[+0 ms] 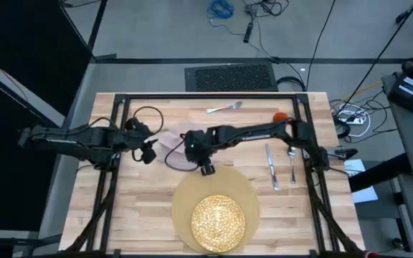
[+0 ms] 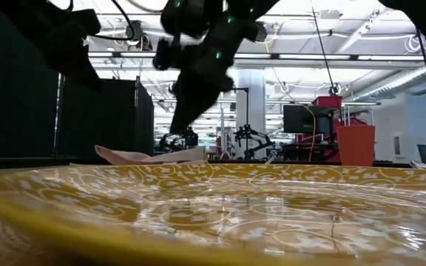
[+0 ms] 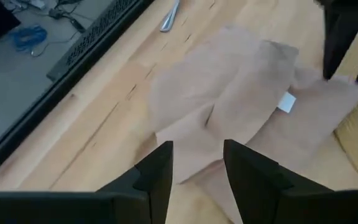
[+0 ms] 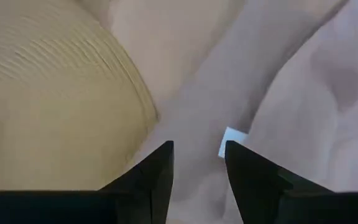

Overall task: Set table place
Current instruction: Fold the brown table napkin

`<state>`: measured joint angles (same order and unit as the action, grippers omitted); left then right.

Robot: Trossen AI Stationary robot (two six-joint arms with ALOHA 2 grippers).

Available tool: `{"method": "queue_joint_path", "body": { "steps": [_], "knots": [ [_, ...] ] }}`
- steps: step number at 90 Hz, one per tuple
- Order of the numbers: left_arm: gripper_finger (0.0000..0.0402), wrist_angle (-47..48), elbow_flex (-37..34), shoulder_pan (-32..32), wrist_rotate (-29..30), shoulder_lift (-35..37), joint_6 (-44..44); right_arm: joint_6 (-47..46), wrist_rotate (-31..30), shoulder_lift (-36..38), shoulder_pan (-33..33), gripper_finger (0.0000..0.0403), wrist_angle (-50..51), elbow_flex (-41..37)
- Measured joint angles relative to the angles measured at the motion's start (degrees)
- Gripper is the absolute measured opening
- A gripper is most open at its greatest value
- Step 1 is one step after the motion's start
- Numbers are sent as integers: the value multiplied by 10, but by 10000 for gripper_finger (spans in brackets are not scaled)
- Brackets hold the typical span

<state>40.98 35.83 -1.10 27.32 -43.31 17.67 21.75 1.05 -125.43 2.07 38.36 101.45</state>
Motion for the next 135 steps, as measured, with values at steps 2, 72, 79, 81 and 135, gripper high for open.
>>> {"method": "queue_joint_path", "body": {
  "steps": [2,72,79,81,135],
  "knots": [
    [130,0,0,0,1,-1,0,5,-14,-5,-1,130,1,0],
    [130,-16,0,0,1,-2,-16,5,-116,-38,17,130,-2,0],
    [130,-16,1,0,1,-2,-16,4,-125,-43,17,127,3,0],
    [130,-16,1,0,1,-2,-16,4,-131,-45,17,124,-1,0],
    [130,-16,1,0,0,-2,-19,-10,-192,-31,15,1,44,0]
  ]
}}
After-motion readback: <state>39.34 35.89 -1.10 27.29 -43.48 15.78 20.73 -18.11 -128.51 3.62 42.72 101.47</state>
